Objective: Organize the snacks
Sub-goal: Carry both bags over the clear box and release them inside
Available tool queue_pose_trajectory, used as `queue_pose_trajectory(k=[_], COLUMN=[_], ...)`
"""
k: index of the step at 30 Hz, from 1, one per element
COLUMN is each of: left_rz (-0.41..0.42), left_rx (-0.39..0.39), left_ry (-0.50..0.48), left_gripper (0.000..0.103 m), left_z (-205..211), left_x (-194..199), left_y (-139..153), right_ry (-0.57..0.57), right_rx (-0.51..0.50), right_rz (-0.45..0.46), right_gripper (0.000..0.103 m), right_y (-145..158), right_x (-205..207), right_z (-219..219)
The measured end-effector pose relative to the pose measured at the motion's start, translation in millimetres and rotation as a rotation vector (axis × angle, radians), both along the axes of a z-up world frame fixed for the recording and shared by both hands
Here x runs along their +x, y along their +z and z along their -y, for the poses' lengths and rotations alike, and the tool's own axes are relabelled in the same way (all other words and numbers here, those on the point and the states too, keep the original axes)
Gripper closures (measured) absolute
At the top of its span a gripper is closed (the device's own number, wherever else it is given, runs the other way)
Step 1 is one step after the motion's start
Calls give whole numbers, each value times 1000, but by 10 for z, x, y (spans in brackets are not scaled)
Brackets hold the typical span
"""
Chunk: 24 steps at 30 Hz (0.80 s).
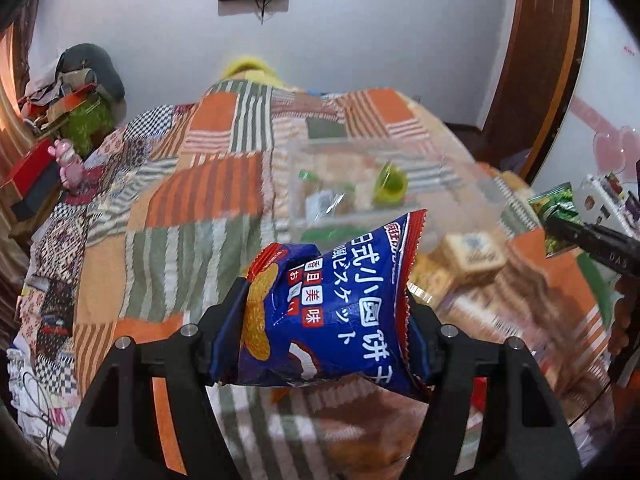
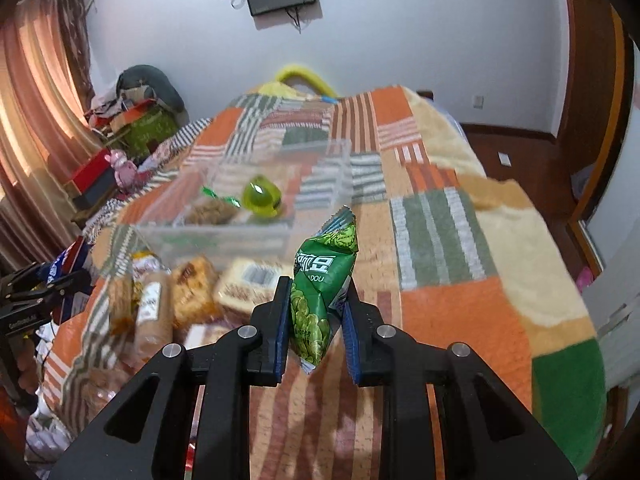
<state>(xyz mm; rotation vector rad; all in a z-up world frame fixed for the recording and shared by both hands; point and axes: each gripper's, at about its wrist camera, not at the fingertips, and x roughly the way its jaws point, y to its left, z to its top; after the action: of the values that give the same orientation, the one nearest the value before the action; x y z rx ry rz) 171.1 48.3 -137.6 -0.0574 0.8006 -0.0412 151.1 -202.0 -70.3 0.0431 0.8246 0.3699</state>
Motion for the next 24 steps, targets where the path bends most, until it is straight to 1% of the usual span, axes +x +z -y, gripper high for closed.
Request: queue_pose_trajectory(k=[6,12,18,24], left_rz=[37,56,56,24], left_rx=[-7,-11,-6,-9], left_ry=[-21,-38,-50,-62], left_gripper=[35,35,35,34], left_z=[125,247,361,448], left_x=[257,557,886,1209], left_y=[156,230,211,91], right_ry=[27,46,60,74], right_rx=[16,19,22,5], right_rz=[58,85,85,64], right_gripper=[82,82,82,82], right_y=[157,161,93,-35], right_x=[137,335,542,731], right_z=[-127,-287,-393,-480])
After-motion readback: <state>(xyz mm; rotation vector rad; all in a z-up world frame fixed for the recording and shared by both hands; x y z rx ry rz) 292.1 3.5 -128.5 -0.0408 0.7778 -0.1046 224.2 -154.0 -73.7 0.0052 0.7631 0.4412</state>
